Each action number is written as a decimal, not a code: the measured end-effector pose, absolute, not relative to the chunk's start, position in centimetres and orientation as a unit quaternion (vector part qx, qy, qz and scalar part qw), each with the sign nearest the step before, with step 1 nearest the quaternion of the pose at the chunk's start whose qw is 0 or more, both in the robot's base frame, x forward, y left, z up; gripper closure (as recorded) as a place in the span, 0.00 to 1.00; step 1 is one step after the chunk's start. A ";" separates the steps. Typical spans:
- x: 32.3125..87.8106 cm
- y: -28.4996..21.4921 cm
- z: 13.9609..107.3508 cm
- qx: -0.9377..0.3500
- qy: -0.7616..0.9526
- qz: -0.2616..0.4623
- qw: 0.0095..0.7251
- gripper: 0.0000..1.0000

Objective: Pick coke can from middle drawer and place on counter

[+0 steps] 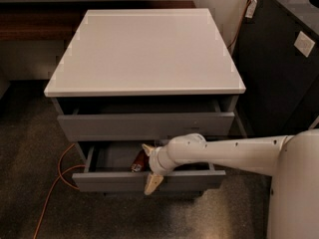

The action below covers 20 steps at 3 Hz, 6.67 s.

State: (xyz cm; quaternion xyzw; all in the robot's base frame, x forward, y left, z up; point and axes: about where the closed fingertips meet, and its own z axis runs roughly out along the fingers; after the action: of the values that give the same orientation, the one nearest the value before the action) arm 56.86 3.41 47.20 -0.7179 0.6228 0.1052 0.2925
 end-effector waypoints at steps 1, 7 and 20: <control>57.4 3.3 48.2 -0.716 0.621 0.110 0.299 0.25; 61.3 2.0 45.5 -0.700 0.649 0.103 0.278 1.00; 50.7 6.3 46.0 -0.809 0.552 0.106 0.173 0.75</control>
Offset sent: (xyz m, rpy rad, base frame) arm 0.0248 -0.0101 0.0329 0.0716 0.0178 -0.0251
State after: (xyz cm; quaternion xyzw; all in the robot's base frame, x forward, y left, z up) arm 50.69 6.32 46.02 -0.8088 0.5519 0.1059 0.1731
